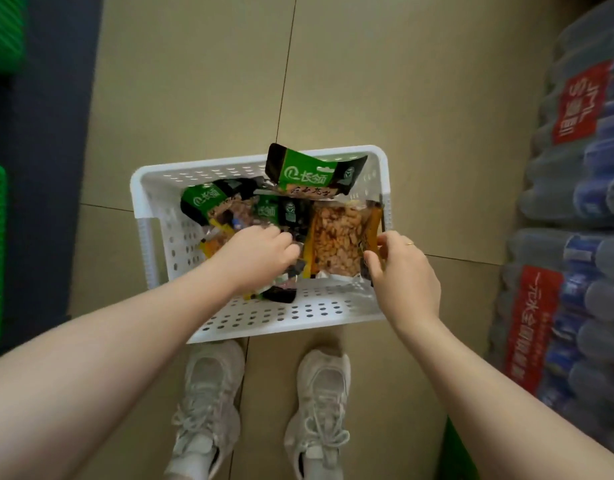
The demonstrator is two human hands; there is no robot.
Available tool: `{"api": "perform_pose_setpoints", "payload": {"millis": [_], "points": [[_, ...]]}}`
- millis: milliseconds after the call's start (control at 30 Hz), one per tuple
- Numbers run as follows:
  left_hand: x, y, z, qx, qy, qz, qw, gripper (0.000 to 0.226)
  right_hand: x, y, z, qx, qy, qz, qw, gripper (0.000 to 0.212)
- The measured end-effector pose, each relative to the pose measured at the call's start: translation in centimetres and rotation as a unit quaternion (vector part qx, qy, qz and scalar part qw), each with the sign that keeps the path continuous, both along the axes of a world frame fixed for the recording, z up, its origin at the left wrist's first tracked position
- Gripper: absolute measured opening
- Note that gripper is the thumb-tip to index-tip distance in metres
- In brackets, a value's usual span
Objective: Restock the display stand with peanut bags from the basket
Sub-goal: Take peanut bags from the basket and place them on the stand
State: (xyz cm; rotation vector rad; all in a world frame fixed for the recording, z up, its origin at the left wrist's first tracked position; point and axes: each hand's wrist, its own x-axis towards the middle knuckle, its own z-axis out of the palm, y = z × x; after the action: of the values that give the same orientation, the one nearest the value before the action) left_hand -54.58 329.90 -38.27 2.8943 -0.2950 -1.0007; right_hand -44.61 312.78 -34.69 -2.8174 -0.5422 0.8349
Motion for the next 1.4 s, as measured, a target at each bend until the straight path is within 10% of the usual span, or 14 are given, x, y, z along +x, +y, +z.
{"api": "perform_pose_setpoints", "payload": {"millis": [233,500,800,967,1400], "points": [[-9.3,5.5,5.6,-0.002,0.018,0.059,0.998,0.043,0.1,3.0,0.3,0.042,0.094,-0.126,0.987,0.022],[-9.4,4.5,13.6,-0.037,-0.111,0.259,0.959,0.029,-3.6,6.1,10.4,0.153,0.307,-0.022,0.939,0.032],[-11.1,6.3,34.3,-0.045,-0.074,0.439,0.894,0.037,-2.2,12.9,34.5,0.091,0.037,0.305,0.947,0.021],[-16.0,6.5,51.1,0.010,-0.207,0.493,0.845,0.055,-3.0,16.3,49.5,0.125,-0.022,0.384,0.914,0.033],[-43.5,0.9,82.7,0.392,-0.408,0.530,0.632,0.055,-27.7,24.2,77.6,0.471,-0.054,0.561,0.679,0.046]]}}
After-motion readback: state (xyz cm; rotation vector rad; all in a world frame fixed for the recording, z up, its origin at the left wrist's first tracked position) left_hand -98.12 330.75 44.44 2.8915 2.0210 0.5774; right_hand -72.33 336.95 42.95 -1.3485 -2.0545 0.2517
